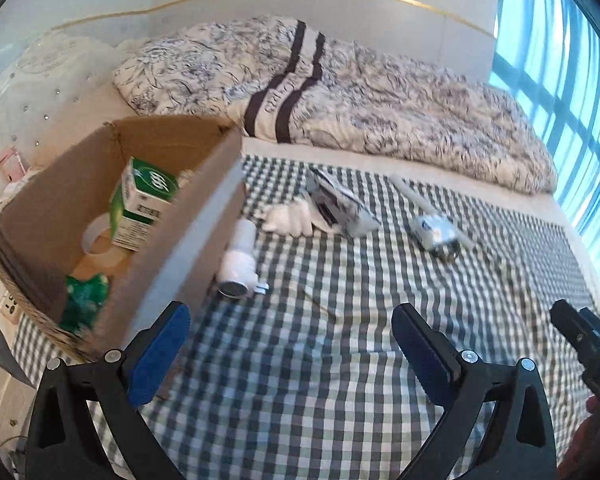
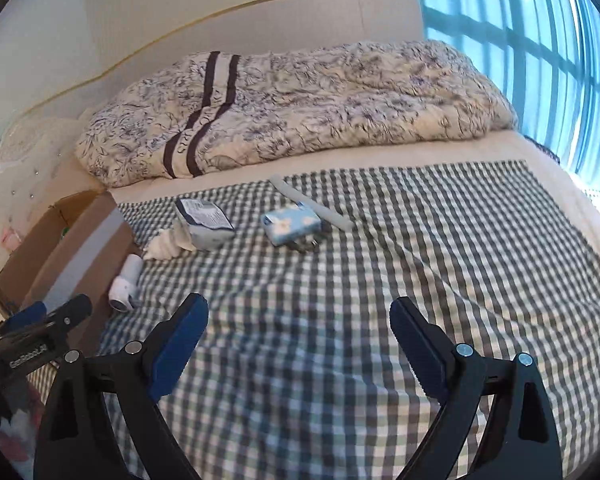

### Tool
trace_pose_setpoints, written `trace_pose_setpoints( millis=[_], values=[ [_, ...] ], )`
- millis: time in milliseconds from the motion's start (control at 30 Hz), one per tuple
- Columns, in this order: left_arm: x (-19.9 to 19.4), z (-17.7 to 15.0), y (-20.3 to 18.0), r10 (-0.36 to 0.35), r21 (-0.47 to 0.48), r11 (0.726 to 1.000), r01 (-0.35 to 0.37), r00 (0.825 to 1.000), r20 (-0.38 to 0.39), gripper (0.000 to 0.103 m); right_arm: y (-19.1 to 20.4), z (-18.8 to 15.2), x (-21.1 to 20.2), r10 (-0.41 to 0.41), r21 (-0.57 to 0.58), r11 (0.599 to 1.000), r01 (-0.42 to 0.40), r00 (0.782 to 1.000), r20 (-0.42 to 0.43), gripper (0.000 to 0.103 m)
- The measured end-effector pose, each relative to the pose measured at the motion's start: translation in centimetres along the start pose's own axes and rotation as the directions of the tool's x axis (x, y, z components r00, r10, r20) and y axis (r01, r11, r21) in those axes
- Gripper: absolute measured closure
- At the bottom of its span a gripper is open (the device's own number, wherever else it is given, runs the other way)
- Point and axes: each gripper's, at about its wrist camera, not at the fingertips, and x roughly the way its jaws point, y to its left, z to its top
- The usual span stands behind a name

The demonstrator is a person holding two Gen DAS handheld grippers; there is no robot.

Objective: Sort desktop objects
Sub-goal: 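Withdraw both tools from the box back over the bed, then grasp the blue floral tissue pack with the right tool while the left tool grasps the white hair dryer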

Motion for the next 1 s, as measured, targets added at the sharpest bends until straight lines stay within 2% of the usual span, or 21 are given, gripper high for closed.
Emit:
trace_pose_setpoints(
  millis=[133,233,433,567,700,833,900,1000],
  values=[
    [2.4,-0.2,-0.2,-0.002,-0.024,1.000,0.001,0.999,-0.049,0.000,-1.4,-0.7,1.3,0.013,0.021,1.000,-0.013,0.999,-0.036,0.010],
    [3.9,-0.3,-1.5,0.005,0.023,1.000,-0.004,0.999,-0.054,0.000,-2.2,-0.9,2.4,0.026,0.037,0.999,-0.024,0.998,-0.053,0.010],
    [7.9,-0.2,-3.4,0.097,0.109,0.990,-0.090,0.993,-0.062,0.000,-2.5,-1.2,4.8,0.037,0.038,0.999,-0.033,0.995,-0.091,0.010],
    [11.3,0.7,-2.7,0.192,0.112,0.977,-0.183,0.979,-0.075,0.000,-3.0,-1.4,6.7,0.036,0.039,0.999,-0.031,0.991,-0.128,0.010],
    [13.8,1.5,-1.7,0.239,0.093,0.968,-0.231,0.967,-0.086,0.000,-3.1,-0.9,8.7,0.028,0.026,0.999,-0.024,0.988,-0.154,0.010],
    [15.8,1.0,-2.4,0.274,0.128,0.956,-0.262,0.958,-0.089,0.000,-2.6,0.9,10.6,0.050,0.016,0.999,-0.048,0.987,-0.154,0.010],
    [16.7,0.9,-2.3,0.323,0.148,0.939,-0.311,0.944,-0.070,0.000,-2.1,2.1,11.6,0.076,0.014,0.997,-0.075,0.986,-0.147,0.010],
    [17.4,1.3,-1.9,0.340,0.145,0.933,-0.328,0.938,-0.067,0.000,-1.1,3.7,13.5,0.093,-0.007,0.995,-0.095,0.985,-0.143,0.010]
  ],
)
